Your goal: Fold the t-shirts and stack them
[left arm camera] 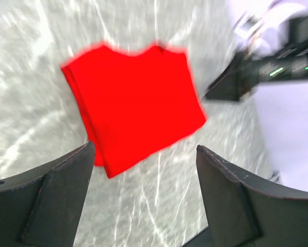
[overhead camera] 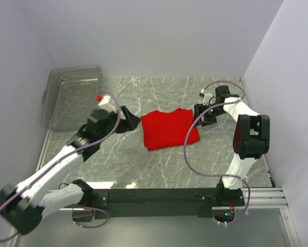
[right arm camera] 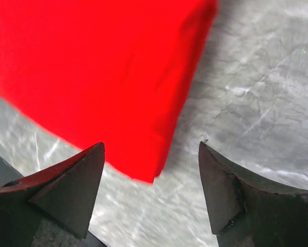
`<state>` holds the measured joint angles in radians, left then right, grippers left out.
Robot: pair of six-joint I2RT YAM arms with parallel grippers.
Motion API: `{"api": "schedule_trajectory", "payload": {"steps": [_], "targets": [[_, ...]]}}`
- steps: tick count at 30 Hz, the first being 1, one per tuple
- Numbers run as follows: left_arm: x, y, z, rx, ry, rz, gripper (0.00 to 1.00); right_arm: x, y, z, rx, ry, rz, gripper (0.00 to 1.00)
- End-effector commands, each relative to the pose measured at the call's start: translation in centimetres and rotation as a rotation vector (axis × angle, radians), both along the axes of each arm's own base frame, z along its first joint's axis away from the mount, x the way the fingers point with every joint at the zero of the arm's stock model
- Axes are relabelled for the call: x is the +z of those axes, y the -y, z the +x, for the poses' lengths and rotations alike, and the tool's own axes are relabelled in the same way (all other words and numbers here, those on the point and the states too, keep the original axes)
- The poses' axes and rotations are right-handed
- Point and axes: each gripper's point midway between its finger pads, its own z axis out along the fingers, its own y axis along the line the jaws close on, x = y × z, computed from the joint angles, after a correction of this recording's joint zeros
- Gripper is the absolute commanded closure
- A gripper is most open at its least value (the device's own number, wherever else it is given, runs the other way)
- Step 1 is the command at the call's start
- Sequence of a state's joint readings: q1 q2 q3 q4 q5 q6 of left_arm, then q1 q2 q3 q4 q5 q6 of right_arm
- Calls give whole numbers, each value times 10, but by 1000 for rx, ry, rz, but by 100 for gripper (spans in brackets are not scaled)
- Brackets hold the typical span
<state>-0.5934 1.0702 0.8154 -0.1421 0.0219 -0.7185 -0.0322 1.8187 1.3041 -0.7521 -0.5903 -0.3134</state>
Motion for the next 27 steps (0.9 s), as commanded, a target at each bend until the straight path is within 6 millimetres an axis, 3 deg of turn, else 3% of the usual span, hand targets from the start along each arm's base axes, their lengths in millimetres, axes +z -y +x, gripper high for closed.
{"api": "schedule_trajectory", "payload": {"steps": [1, 10, 14, 21, 24, 27], "targets": [[3, -45, -13, 175, 23, 31, 15, -21, 0, 11, -165, -68, 11, 20], [-15, -68, -53, 246, -40, -114, 16, -46, -23, 2, -166, -193, 103, 19], [-17, -70, -56, 258, -48, -137, 15, -55, -36, -8, -148, -231, 94, 19], [-15, -66, -56, 245, -51, -153, 16, -57, -42, -9, -157, -268, 71, 24], [-13, -67, -55, 248, -45, -153, 16, -58, -41, -9, -167, -286, 45, 32], [-12, -66, -54, 246, -44, -157, 16, -59, -41, -7, -169, -305, 42, 54]]}}
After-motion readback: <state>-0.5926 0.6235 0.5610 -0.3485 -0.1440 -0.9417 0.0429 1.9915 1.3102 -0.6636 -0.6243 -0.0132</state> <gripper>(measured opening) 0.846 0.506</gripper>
